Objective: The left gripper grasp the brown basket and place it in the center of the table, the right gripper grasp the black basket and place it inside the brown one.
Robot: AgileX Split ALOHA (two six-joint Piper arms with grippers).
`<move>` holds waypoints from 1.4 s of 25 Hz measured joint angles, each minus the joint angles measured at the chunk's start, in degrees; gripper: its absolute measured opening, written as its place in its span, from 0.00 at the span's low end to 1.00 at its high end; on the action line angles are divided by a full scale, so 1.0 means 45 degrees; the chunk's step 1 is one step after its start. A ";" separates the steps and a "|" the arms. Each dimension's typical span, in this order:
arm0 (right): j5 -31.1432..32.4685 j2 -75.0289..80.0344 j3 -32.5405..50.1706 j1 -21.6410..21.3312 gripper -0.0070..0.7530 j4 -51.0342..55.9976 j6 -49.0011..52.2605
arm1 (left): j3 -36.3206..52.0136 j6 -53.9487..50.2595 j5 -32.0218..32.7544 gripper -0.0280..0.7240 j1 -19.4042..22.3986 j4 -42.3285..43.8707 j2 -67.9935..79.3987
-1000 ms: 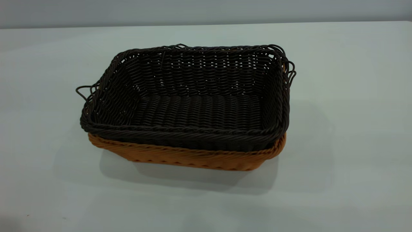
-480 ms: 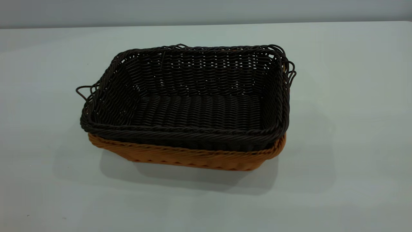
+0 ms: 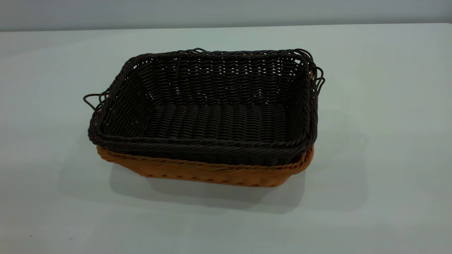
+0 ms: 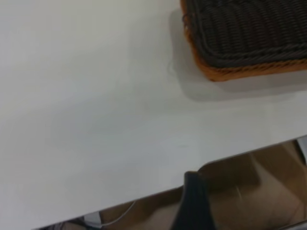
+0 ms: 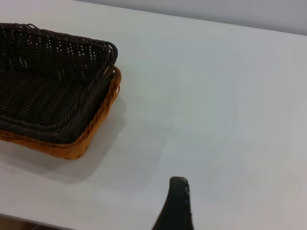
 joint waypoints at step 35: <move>0.0000 0.0000 0.0003 0.0000 0.79 -0.0040 0.0000 | 0.1218 -0.2083 -0.0679 0.75 0.0965 0.2160 -0.2481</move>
